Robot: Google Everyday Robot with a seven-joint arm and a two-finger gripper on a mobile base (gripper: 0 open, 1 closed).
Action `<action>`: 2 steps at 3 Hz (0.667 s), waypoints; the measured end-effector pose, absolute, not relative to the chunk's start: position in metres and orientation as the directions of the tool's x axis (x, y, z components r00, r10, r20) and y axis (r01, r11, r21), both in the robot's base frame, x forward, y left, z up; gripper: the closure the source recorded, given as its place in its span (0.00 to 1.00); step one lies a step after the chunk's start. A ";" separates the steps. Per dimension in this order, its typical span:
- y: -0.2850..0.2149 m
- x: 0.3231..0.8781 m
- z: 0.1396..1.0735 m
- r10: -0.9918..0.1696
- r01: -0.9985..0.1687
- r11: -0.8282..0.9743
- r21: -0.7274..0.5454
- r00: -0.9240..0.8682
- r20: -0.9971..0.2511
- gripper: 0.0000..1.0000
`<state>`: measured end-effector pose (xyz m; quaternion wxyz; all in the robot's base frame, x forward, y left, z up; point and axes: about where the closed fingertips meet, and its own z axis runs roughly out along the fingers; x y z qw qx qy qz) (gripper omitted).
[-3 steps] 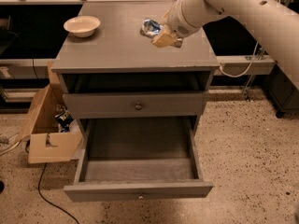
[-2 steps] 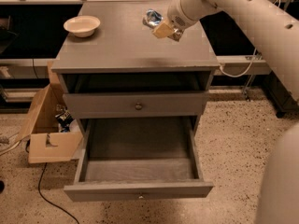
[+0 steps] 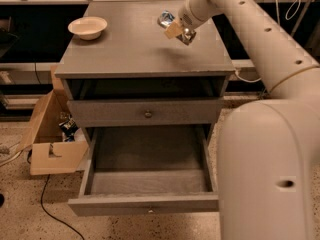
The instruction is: Pick redbull can from middle drawer and place on counter
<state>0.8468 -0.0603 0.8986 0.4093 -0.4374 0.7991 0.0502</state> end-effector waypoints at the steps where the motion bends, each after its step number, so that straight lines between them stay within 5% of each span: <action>1: -0.049 0.867 0.879 -0.645 -0.754 0.615 -0.231 -0.312 -0.698 0.84; 2: -0.051 0.874 0.885 -0.635 -0.748 0.622 -0.234 -0.307 -0.708 0.60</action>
Offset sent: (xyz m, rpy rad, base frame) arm 0.0197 0.0110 -0.0188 0.0196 0.0444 0.0028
